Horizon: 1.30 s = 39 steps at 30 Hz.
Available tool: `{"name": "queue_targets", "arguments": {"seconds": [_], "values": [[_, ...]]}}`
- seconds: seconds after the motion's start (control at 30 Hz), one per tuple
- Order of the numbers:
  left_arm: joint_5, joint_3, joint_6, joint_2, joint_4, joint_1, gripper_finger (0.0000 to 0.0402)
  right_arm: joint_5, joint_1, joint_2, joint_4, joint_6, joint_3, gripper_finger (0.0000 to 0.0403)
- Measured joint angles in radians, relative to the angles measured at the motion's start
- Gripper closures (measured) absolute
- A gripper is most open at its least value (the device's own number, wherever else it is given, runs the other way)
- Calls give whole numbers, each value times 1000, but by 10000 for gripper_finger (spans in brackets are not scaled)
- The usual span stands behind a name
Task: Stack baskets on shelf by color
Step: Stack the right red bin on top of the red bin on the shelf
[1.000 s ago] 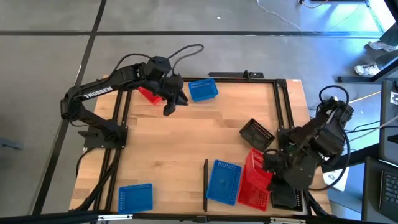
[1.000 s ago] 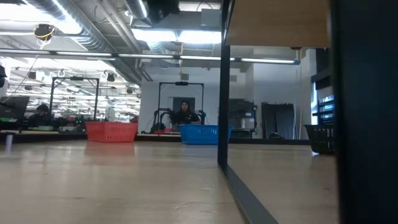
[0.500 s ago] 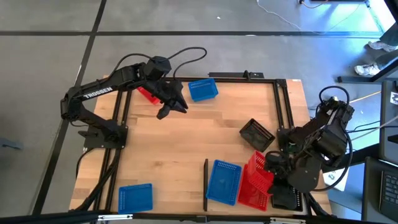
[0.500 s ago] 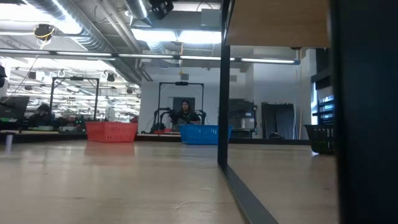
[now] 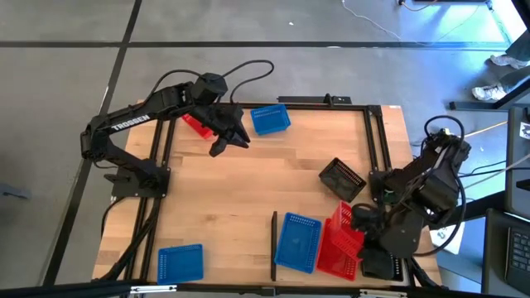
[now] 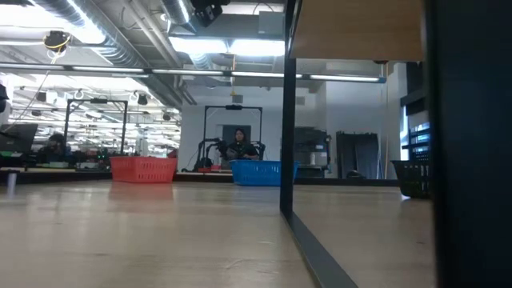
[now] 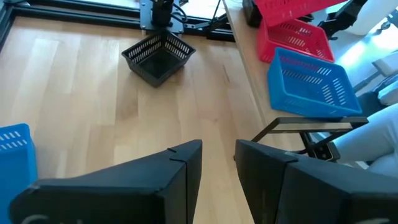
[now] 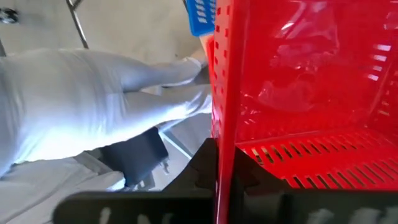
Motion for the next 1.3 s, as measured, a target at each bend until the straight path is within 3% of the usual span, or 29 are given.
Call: {"name": "queue_targets", "arguments": {"seconds": [0.43,0.8,1.17,1.3], "values": [[-19,0,0,0,0,0,312,-1,0,2,-9,-53,-2,402],[-19,0,-1,0,0,0,312,2,0,2,-15,-54,-2,369],[-19,0,-1,0,-3,0,312,2,0,2,-16,-57,-2,369],[-19,0,-1,0,-3,0,312,2,0,2,-16,-70,-2,391]]}}
